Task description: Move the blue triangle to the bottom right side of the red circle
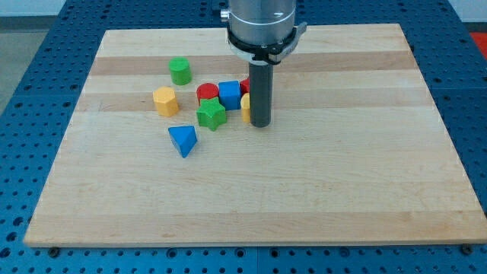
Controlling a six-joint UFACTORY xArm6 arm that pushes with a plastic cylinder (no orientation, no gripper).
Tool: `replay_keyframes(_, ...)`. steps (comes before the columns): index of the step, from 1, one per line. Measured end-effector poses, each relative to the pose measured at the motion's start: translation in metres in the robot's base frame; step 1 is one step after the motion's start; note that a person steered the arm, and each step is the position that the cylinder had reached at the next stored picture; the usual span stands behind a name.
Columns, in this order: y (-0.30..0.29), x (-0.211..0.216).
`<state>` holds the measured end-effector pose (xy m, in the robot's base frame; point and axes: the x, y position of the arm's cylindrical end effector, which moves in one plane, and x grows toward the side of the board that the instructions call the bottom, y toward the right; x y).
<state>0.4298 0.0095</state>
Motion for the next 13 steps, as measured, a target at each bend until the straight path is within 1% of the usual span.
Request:
replay_keyframes(1, 0.0, -0.001)
replay_keyframes(2, -0.004, 0.045)
replay_keyframes(3, -0.042, 0.119)
replay_keyframes(4, -0.118, 0.154)
replay_keyframes(5, -0.144, 0.145)
replay_keyframes(7, -0.119, 0.133)
replay_keyframes(9, -0.119, 0.087)
replay_keyframes(10, -0.125, 0.083)
replay_keyframes(11, -0.159, 0.091)
replay_keyframes(12, -0.192, 0.085)
replay_keyframes(13, -0.188, 0.075)
